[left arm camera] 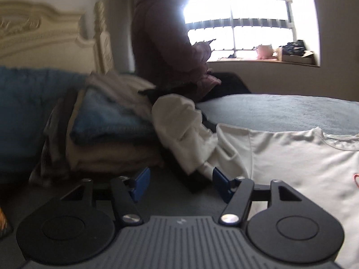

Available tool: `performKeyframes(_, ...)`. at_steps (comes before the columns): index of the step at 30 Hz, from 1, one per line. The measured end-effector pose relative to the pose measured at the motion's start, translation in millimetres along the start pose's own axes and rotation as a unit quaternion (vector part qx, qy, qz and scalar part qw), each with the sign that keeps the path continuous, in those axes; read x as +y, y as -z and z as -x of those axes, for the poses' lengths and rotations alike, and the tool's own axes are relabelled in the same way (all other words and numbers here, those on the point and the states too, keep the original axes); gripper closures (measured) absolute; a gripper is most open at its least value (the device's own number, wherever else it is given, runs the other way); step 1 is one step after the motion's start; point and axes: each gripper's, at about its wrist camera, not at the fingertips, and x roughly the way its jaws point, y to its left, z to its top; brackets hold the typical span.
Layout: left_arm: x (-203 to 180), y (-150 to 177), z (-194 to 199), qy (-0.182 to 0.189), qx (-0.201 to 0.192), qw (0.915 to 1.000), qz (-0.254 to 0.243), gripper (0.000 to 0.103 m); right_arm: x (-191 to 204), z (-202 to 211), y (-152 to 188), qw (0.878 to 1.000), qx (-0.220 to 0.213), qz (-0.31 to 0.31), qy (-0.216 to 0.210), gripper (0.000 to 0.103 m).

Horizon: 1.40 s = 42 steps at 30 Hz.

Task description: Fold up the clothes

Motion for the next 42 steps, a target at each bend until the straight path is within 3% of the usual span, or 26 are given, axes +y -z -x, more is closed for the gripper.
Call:
performKeyframes(3,-8.1,4.4,-13.3,-0.005,-0.030,0.9988,-0.039,0.048,12.5,-84.7,-33.9,0.997,0.039,-0.049,-0.035,0.038)
performKeyframes(7,-13.2,14.3,-38.7,0.009,-0.024,0.9975,-0.065,0.063,6.3,-171.3,-55.9,0.988,0.080,-0.132,-0.026,0.040)
performKeyframes(11,-12.4,22.0,-57.9,0.023,-0.011,0.9968,-0.076,0.066,-5.6,-215.9,-54.9,0.974,0.105,-0.202,-0.020,0.044)
performKeyframes(18,-8.1,25.1,-76.1,0.038,0.005,0.9966,-0.073,0.067,-30.1,-253.4,-42.7,0.955,0.109,-0.276,-0.004,0.045)
performKeyframes(21,-7.4,25.5,-77.1,0.037,0.003,0.9967,-0.073,0.067,-36.5,-259.8,-36.1,0.949,0.099,-0.299,-0.010,0.048)
performKeyframes(22,-7.3,25.7,-77.0,0.036,0.001,0.9967,-0.073,0.066,-37.1,-261.0,-33.9,0.948,0.093,-0.304,-0.014,0.055)
performKeyframes(25,-10.8,27.0,-70.7,0.027,-0.014,0.9960,-0.084,0.066,-35.9,-255.7,-31.0,0.951,0.080,-0.299,-0.025,0.089)
performKeyframes(29,-15.2,24.7,-62.1,0.006,-0.038,0.9939,-0.103,0.053,-19.8,-226.6,-40.3,0.967,0.050,-0.246,-0.035,0.093)
performKeyframes(35,-8.4,7.1,-47.2,0.006,-0.051,0.9963,-0.069,0.047,5.6,-181.5,-54.9,0.986,0.005,-0.163,-0.048,0.094)
performKeyframes(42,-3.4,-5.1,-30.0,0.011,-0.069,0.9964,-0.048,0.044,24.4,-145.4,-73.4,0.991,-0.030,-0.117,-0.063,0.094)
